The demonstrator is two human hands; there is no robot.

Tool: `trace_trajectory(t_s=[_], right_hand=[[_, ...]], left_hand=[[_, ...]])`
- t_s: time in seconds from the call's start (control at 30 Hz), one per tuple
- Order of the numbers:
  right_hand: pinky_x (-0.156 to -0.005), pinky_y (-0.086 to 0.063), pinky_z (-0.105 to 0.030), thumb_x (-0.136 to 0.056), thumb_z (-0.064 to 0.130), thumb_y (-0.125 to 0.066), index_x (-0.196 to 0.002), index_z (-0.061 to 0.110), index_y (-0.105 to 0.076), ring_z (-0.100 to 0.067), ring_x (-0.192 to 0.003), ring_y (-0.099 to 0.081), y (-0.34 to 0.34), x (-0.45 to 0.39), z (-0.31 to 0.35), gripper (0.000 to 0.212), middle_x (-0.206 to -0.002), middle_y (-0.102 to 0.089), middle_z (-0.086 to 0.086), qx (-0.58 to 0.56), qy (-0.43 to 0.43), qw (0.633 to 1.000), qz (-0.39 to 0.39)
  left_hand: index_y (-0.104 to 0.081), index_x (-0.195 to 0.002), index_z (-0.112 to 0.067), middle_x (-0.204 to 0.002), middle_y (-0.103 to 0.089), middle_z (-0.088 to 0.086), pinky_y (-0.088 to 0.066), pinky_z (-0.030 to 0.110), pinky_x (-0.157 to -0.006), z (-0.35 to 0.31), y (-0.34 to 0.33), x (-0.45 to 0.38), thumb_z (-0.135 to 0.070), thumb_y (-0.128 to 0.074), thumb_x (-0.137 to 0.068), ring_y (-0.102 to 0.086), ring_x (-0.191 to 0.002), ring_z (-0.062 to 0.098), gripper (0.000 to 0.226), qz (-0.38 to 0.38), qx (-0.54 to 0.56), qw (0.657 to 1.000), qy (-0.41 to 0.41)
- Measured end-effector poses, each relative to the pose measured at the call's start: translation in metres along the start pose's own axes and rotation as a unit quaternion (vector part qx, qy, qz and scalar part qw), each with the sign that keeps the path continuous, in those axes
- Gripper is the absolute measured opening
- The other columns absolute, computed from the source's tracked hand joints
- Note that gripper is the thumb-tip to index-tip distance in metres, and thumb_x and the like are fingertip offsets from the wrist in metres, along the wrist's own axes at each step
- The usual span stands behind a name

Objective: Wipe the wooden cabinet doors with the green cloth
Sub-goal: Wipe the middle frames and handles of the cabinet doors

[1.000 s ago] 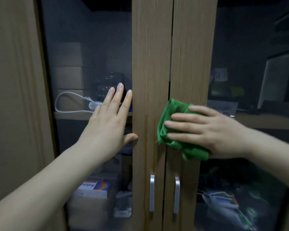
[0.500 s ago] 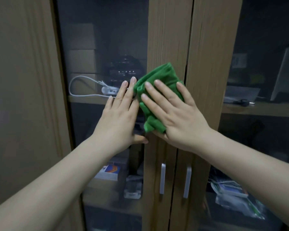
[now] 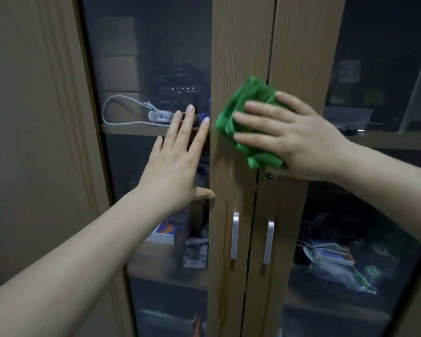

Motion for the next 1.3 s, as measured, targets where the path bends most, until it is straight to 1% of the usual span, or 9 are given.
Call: trace_trajectory(t_s=[0.1, 0.17, 0.33, 0.47, 0.67, 0.8, 0.97, 1.17, 1.3], right_hand=[[-0.122, -0.011, -0.051, -0.098, 0.052, -0.039, -0.151, 0.021, -0.041, -0.028, -0.152, -0.022, 0.007, -0.019, -0.006, 0.062, -0.162, -0.031, -0.009, 0.001, -0.188, 0.981, -0.057], [-0.121, -0.007, -0.051, -0.097, 0.054, -0.040, -0.155, 0.021, -0.033, -0.028, -0.153, -0.016, -0.002, -0.029, 0.014, 0.067, -0.165, -0.024, -0.010, -0.008, -0.241, 0.969, -0.052], [-0.122, 0.001, -0.049, -0.097, 0.053, -0.040, -0.159, 0.016, -0.021, -0.026, -0.155, -0.009, -0.040, -0.020, 0.082, 0.075, -0.167, -0.015, -0.011, -0.014, -0.132, 0.991, 0.005], [-0.124, -0.002, -0.049, -0.100, 0.050, -0.038, -0.159, 0.013, -0.019, -0.024, -0.155, -0.008, -0.051, -0.002, 0.102, 0.072, -0.167, -0.015, -0.011, -0.028, -0.062, 0.998, 0.017], [-0.123, -0.003, -0.049, -0.091, 0.046, -0.052, -0.149, 0.022, -0.045, -0.024, -0.153, -0.019, -0.061, 0.023, 0.122, 0.063, -0.163, -0.029, -0.007, -0.045, 0.074, 0.993, 0.085], [-0.122, -0.008, -0.049, -0.088, 0.046, -0.059, -0.137, 0.025, -0.059, -0.024, -0.150, -0.029, -0.058, 0.024, 0.123, 0.054, -0.158, -0.041, -0.005, -0.065, 0.074, 0.990, 0.097], [-0.119, -0.019, -0.048, -0.094, 0.043, -0.033, -0.122, 0.023, -0.069, -0.025, -0.143, -0.042, -0.049, 0.025, 0.114, 0.050, -0.148, -0.053, -0.005, -0.092, 0.078, 0.988, 0.092], [-0.113, -0.024, -0.047, -0.086, 0.046, -0.053, -0.111, 0.024, -0.074, -0.023, -0.136, -0.045, -0.039, 0.046, 0.089, 0.039, -0.140, -0.058, -0.005, -0.098, 0.042, 0.992, 0.064], [-0.116, -0.023, -0.048, -0.086, 0.041, -0.061, -0.117, 0.025, -0.073, -0.024, -0.138, -0.043, -0.042, 0.086, 0.076, 0.037, -0.143, -0.056, -0.005, -0.095, 0.008, 0.994, 0.054]], left_hand=[[0.016, -0.155, -0.024, -0.161, 0.030, 0.004, -0.020, 0.059, -0.117, -0.005, -0.013, 0.014, -0.074, -0.077, -0.054, 0.023, -0.149, 0.027, 0.147, 0.017, 0.017, 1.000, 0.012], [0.016, -0.155, -0.023, -0.161, 0.031, 0.004, -0.020, 0.059, -0.116, -0.007, -0.024, 0.021, -0.074, -0.078, -0.052, 0.024, -0.149, 0.026, 0.149, 0.025, 0.011, 0.999, 0.026], [0.006, -0.156, -0.019, -0.165, 0.016, 0.008, -0.017, 0.060, -0.117, -0.004, -0.043, 0.027, -0.074, -0.075, -0.056, 0.029, -0.146, 0.022, 0.140, 0.035, 0.012, 0.999, 0.036], [0.005, -0.158, -0.020, -0.164, 0.020, 0.007, -0.019, 0.060, -0.116, -0.003, -0.042, 0.031, -0.072, -0.065, -0.061, 0.017, -0.151, 0.025, 0.130, 0.005, 0.029, 0.999, 0.013], [0.007, -0.157, -0.010, -0.165, 0.016, 0.007, -0.014, 0.056, -0.118, 0.002, -0.045, 0.033, -0.072, -0.071, -0.061, 0.013, -0.152, 0.023, 0.138, -0.006, 0.029, 0.999, 0.016], [0.007, -0.157, -0.010, -0.166, 0.015, 0.007, -0.015, 0.056, -0.118, 0.001, -0.044, 0.033, -0.077, -0.068, -0.060, 0.012, -0.152, 0.023, 0.139, -0.006, 0.022, 1.000, 0.015], [0.009, -0.157, -0.013, -0.165, 0.018, 0.004, -0.016, 0.055, -0.118, 0.001, -0.044, 0.034, -0.073, -0.076, -0.057, 0.012, -0.152, 0.022, 0.145, 0.001, 0.016, 1.000, 0.026], [0.013, -0.156, -0.014, -0.165, 0.020, 0.003, -0.019, 0.056, -0.117, 0.000, -0.043, 0.035, -0.075, -0.077, -0.051, 0.013, -0.152, 0.023, 0.151, 0.012, -0.002, 0.999, 0.042], [0.014, -0.156, -0.015, -0.165, 0.020, 0.003, -0.019, 0.055, -0.119, 0.000, -0.041, 0.036, -0.076, -0.075, -0.052, 0.013, -0.152, 0.022, 0.150, 0.013, -0.009, 0.999, 0.046]])
Point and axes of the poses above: each hand's wrist, its own x-axis away from the middle knuckle, its own y-axis out of the back of the hand, z = x × y, the point moved 8 cm from there along -x, towards the middle knuckle
